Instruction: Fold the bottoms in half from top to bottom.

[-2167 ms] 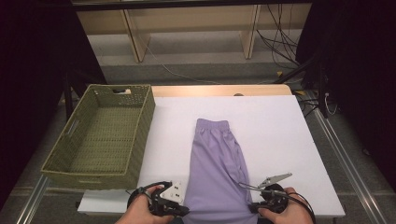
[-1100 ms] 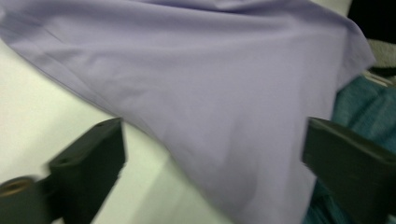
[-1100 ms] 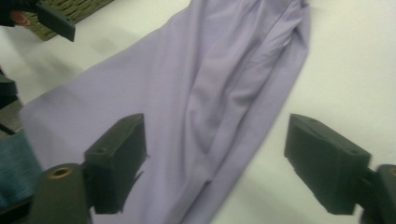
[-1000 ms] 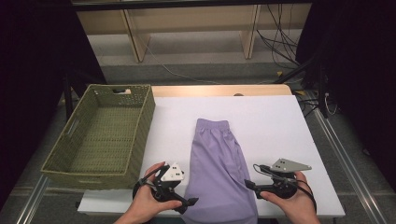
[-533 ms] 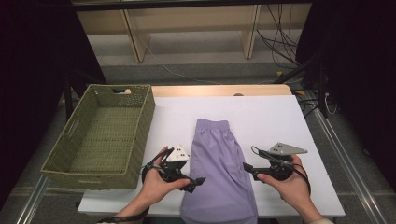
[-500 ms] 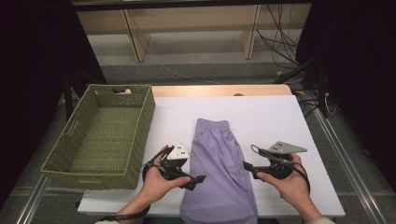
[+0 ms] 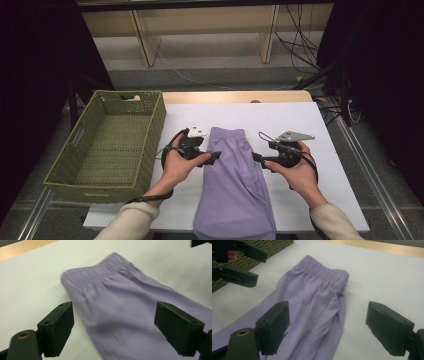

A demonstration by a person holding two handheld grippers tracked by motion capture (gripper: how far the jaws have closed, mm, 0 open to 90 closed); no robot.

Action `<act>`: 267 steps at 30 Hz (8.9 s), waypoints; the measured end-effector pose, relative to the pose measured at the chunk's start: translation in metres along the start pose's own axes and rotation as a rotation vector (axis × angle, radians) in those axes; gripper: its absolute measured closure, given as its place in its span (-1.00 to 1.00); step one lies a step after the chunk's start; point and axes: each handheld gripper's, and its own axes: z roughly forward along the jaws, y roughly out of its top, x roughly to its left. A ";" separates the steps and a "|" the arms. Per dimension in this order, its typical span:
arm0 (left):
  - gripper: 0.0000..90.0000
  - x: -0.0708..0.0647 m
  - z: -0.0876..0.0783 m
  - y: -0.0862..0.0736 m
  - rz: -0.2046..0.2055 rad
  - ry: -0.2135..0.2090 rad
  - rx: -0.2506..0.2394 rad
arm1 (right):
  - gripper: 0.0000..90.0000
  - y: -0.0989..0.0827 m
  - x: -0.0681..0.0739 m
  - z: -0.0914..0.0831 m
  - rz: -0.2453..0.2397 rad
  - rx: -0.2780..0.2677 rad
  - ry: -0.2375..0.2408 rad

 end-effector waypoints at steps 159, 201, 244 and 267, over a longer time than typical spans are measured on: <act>0.72 0.045 0.031 0.083 -0.044 -0.004 -0.176 | 0.81 0.104 -0.024 0.081 0.033 -0.065 -0.131; 0.72 0.043 0.019 0.100 0.028 0.015 -0.220 | 0.81 0.120 -0.022 0.073 0.008 -0.122 -0.155; 0.72 0.015 -0.002 0.048 0.134 -0.062 -0.252 | 0.81 0.069 0.005 0.049 -0.112 -0.153 -0.115; 0.72 -0.005 -0.010 0.013 0.144 -0.066 -0.267 | 0.81 0.036 0.023 0.039 -0.136 -0.169 -0.095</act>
